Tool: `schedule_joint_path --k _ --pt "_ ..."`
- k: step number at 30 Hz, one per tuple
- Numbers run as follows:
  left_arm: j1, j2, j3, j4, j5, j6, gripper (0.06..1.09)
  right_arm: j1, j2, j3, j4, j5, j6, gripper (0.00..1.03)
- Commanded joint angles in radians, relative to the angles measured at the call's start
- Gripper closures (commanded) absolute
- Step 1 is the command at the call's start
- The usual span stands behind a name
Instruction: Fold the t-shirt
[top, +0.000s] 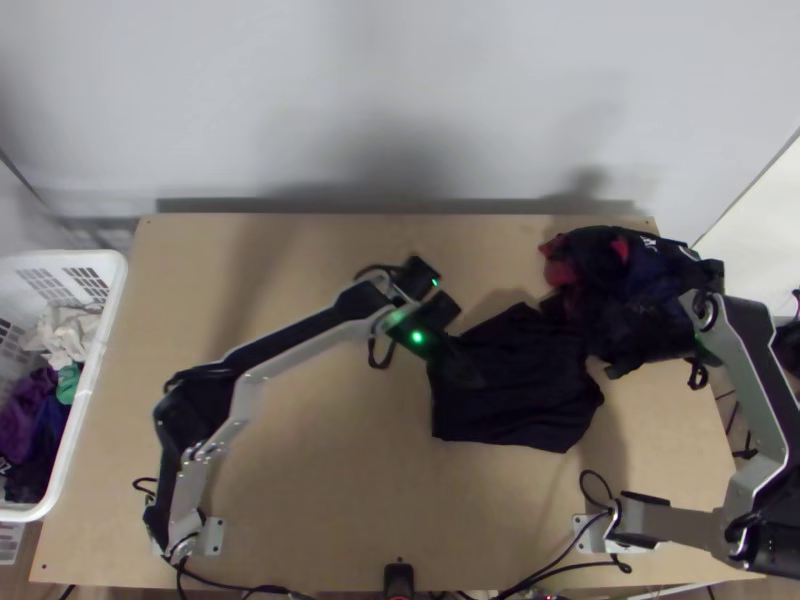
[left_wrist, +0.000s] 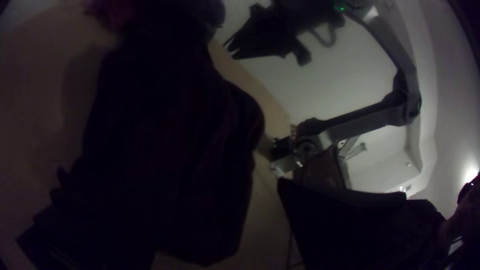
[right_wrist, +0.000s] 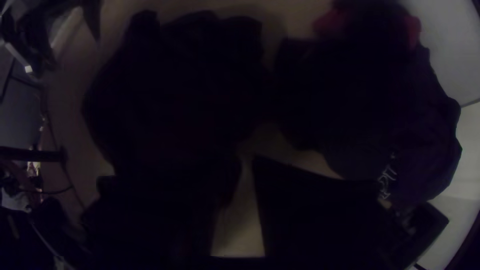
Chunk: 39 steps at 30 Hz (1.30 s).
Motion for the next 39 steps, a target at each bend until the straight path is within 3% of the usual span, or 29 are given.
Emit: schedule_joint_path --k 1,3,6,12,15,18,23,28,34,39 --pt "0.088 -0.07 0.006 -0.01 0.137 -0.009 0.1 0.119 -0.083 -0.048 -0.08 -0.002 0.019 0.43" --pt "0.137 -0.11 -0.005 -0.021 0.137 -0.007 0.1 0.174 -0.127 -0.064 -0.078 0.005 0.048 0.3" --pt "0.201 -0.167 -0.041 -0.021 0.128 0.01 0.1 0.268 -0.162 -0.062 -0.078 0.008 0.114 0.2" --pt "0.278 -0.285 -0.124 -0.067 -0.047 0.139 0.1 0.477 -0.228 -0.111 -0.08 0.015 0.182 0.15" --pt "0.312 -0.343 -0.164 -0.075 -0.173 0.203 0.1 0.662 -0.264 -0.16 -0.077 0.087 0.212 0.12" --pt "0.367 -0.388 -0.167 -0.073 -0.189 0.202 0.1 0.855 -0.311 -0.225 -0.041 0.183 0.237 0.08" --pt "0.441 -0.452 -0.169 -0.073 -0.197 0.202 0.1 1.076 -0.371 -0.259 -0.038 0.255 0.267 0.07" --pt "0.471 -0.536 -0.222 -0.066 -0.234 0.217 0.1 1.204 -0.391 -0.278 0.055 0.375 0.329 0.05" --pt "0.522 -0.629 -0.316 -0.053 -0.263 0.231 0.1 1.331 -0.379 -0.369 0.223 0.432 0.421 0.05" --pt "0.552 -0.667 -0.359 -0.047 -0.265 0.238 0.1 1.348 -0.3 -0.421 0.368 0.461 0.438 0.05"
